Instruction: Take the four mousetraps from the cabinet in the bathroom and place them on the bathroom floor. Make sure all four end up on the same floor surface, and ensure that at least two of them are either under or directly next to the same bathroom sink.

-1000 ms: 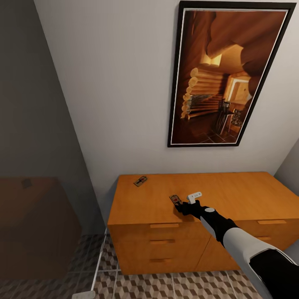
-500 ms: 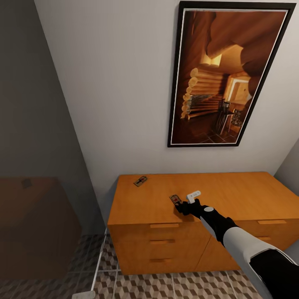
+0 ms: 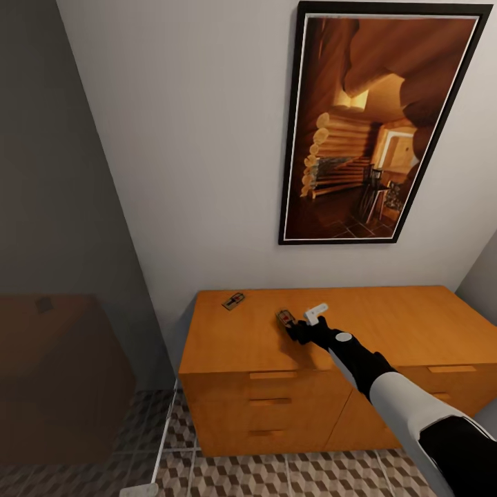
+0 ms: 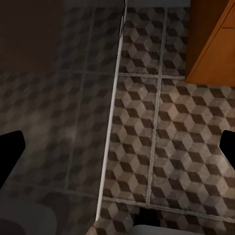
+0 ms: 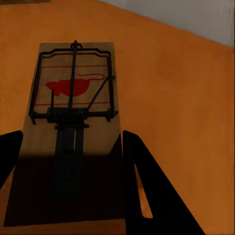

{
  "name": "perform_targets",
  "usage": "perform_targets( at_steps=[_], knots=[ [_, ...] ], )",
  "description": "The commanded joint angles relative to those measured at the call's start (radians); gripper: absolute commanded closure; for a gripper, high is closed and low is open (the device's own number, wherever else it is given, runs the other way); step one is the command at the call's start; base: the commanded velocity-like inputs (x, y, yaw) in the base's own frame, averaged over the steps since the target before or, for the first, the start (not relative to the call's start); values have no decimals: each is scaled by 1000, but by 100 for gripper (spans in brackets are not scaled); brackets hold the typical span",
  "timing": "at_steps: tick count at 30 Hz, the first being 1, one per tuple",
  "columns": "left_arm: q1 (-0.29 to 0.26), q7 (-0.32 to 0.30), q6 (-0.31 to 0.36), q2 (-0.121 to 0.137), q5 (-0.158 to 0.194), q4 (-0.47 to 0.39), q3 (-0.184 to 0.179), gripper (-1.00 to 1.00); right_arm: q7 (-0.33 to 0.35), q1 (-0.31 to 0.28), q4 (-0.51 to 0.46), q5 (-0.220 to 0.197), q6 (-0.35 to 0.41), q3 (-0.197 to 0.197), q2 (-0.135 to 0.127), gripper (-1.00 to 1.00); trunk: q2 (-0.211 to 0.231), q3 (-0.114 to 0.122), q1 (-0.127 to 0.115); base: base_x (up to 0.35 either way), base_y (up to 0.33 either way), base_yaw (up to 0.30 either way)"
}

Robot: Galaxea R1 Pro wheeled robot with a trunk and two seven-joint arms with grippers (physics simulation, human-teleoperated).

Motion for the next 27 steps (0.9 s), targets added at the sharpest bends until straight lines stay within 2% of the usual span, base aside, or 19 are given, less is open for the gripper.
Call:
perform_targets(
  at_steps=[1, 12, 19, 27],
  knots=[
    [-2, 2, -5, 0, 5, 4, -8, -100, -2, -1, -10, -12, 4, 7, -1, 100, -2, -2, 1, 0, 0, 0],
    [-2, 2, -5, 0, 4, 4, -8, -100, -2, -1, -152, -14, 110, 7, -5, 100, -2, -2, 1, 0, 0, 0],
    [-2, 2, -5, 0, 4, 4, -8, -100, -1, -1, -191, -14, 133, 6, -6, 100, -2, -2, 1, 0, 0, 0],
    [-2, 2, -5, 0, 4, 4, -8, -100, 40, -1, -276, -18, 242, 5, -19, 100, -2, -2, 1, -142, 0, 0]
  ],
)
